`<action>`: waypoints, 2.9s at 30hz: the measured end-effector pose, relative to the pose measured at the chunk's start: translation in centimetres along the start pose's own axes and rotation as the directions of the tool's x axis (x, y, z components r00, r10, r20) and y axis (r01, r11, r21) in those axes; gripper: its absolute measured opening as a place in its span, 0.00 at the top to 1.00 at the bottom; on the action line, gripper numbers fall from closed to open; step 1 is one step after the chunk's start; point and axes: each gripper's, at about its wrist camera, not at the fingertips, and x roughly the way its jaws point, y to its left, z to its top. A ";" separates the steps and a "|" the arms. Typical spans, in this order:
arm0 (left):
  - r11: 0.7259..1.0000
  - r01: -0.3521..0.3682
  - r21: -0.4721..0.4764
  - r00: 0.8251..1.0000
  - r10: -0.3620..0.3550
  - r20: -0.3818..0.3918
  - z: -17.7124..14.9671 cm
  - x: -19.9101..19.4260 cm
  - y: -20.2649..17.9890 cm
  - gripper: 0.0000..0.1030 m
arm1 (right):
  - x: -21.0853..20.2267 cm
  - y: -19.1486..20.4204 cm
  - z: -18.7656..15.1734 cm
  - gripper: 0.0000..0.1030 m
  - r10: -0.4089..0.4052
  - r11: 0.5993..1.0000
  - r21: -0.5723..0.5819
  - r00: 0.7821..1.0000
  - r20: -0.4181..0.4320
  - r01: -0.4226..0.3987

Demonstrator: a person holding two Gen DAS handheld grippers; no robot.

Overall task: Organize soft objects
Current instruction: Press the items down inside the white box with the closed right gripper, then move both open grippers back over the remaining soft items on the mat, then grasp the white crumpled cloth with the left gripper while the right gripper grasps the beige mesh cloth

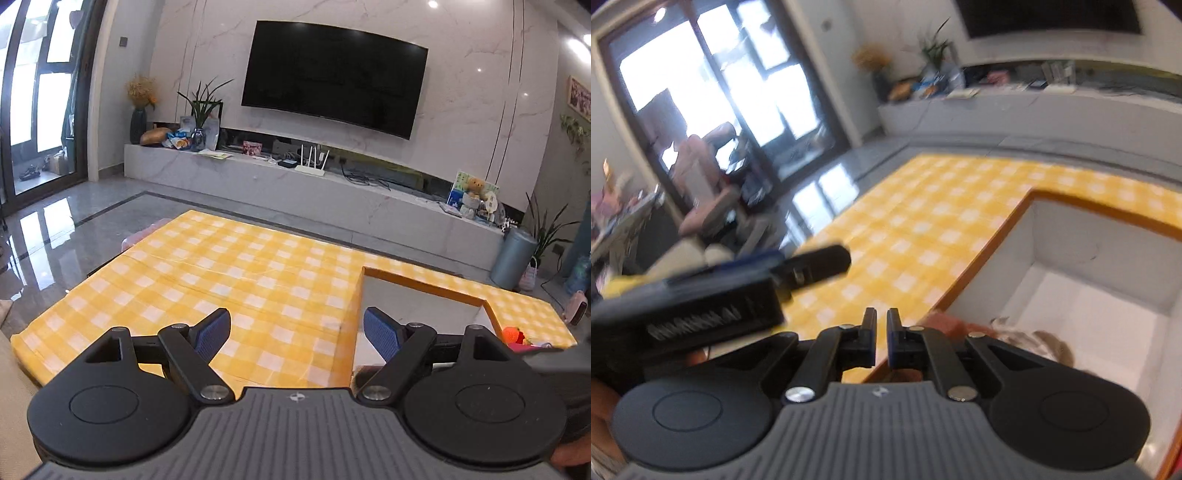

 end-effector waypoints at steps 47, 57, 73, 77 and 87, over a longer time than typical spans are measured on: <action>0.995 0.032 0.092 0.999 -0.033 0.017 0.9 -2.6 -5.4 0.07 | -13.7 -3.6 -1.9 0.35 -0.481 0.872 -0.020 0.864 0.152 0.489; 0.949 0.192 0.251 0.981 -0.189 -0.038 0.1 -3.1 -14.5 0.07 | -28.0 -11.9 -8.7 0.29 -0.779 0.626 0.299 0.596 0.195 0.720; 0.682 0.498 0.535 0.862 -0.320 -0.393 -6.2 2.4 -34.2 0.07 | -30.4 -27.8 -19.8 0.25 -0.810 0.351 0.699 0.576 -0.106 0.623; 0.521 0.493 0.697 0.863 -0.192 -0.466 -10.0 4.8 -39.7 0.07 | -31.0 -29.3 -21.0 0.25 -0.791 0.303 0.771 0.599 -0.125 0.561; 0.377 0.467 0.800 0.812 0.176 -0.557 -13.4 13.9 -45.7 0.07 | -31.3 -29.3 -21.2 0.25 -0.775 0.336 0.783 0.626 -0.086 0.524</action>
